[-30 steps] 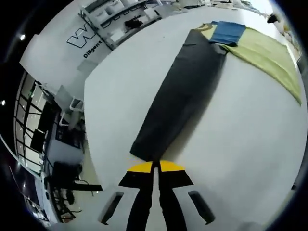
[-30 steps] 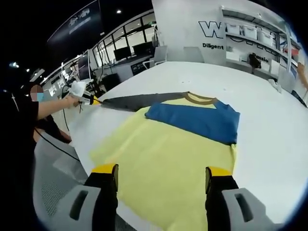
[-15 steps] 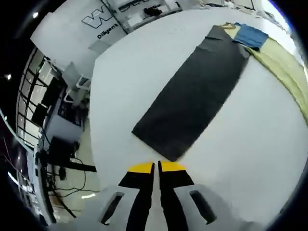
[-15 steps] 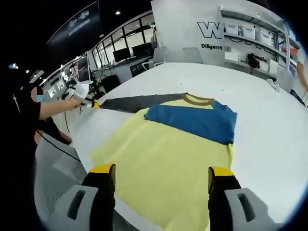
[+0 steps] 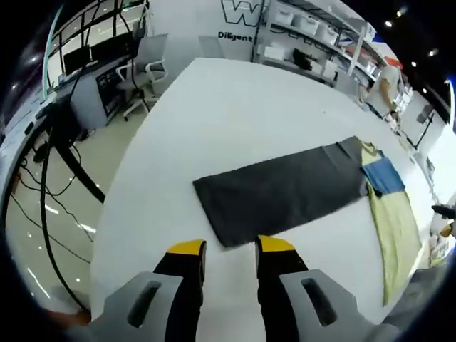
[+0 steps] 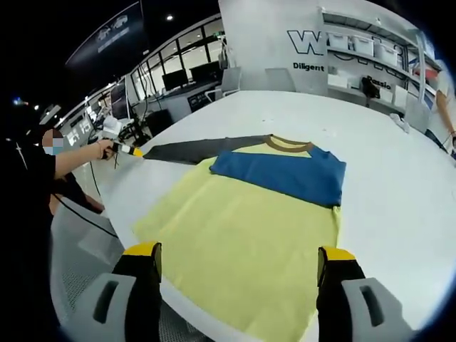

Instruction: Fold the garment on the visible template until the final outline fits inside the template.

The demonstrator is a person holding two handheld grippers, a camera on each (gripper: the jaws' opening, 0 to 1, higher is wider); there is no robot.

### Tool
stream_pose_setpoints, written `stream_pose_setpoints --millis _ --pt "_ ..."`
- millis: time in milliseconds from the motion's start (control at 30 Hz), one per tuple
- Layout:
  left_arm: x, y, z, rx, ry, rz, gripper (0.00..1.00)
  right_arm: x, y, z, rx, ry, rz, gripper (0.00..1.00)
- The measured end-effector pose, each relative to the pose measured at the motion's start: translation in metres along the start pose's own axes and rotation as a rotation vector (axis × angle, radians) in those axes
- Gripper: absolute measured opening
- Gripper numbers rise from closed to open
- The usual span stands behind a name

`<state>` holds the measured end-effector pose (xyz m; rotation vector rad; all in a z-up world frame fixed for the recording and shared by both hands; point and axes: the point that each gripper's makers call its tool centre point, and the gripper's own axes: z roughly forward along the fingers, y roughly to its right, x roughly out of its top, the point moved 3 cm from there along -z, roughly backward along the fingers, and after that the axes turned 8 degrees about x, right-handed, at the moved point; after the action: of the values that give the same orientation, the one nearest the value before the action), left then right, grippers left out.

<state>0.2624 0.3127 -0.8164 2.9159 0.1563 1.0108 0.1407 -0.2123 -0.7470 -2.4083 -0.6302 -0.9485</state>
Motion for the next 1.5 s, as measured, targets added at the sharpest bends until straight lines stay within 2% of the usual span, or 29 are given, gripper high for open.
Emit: stream_pose_setpoints --millis 167,233,333,467,533,767,900,1067,1333,1400,1500 --pt "-0.003 0.003 0.008 0.009 -0.005 0.000 0.24 -0.002 -0.001 -0.003 -0.005 0.000 0.003 0.88" --pt "-0.008 0.003 0.011 0.018 -0.029 0.007 0.24 -0.003 0.001 -0.007 -0.015 0.009 0.009 0.88" --pt "-0.002 0.006 0.012 0.017 -0.003 -0.005 0.20 -0.006 0.004 -0.010 -0.027 0.012 0.021 0.88" --pt "-0.004 0.006 0.014 0.032 -0.013 0.025 0.04 -0.009 0.006 -0.013 -0.039 0.007 0.027 0.87" --pt "-0.004 0.003 0.014 0.041 -0.010 0.020 0.01 -0.011 0.006 -0.013 -0.041 0.010 0.034 0.87" --pt "-0.001 0.000 0.011 0.051 0.000 0.036 0.00 -0.014 0.005 -0.012 -0.038 0.011 0.043 0.86" --pt "0.006 0.003 0.007 0.055 0.008 0.091 0.00 -0.017 0.004 -0.011 -0.036 0.002 0.041 0.86" --pt "0.024 0.014 -0.002 0.030 0.050 0.144 0.00 -0.016 0.003 -0.010 -0.030 0.000 0.037 0.85" --pt "0.052 0.040 -0.013 -0.001 0.111 0.270 0.00 -0.014 0.002 -0.010 -0.022 0.002 0.030 0.86" --pt "0.060 0.054 -0.015 -0.041 0.152 0.288 0.00 -0.014 0.002 -0.010 -0.021 0.002 0.029 0.86" --pt "0.064 0.068 -0.015 -0.057 0.155 0.314 0.00 -0.015 0.003 -0.011 -0.021 -0.002 0.031 0.86"
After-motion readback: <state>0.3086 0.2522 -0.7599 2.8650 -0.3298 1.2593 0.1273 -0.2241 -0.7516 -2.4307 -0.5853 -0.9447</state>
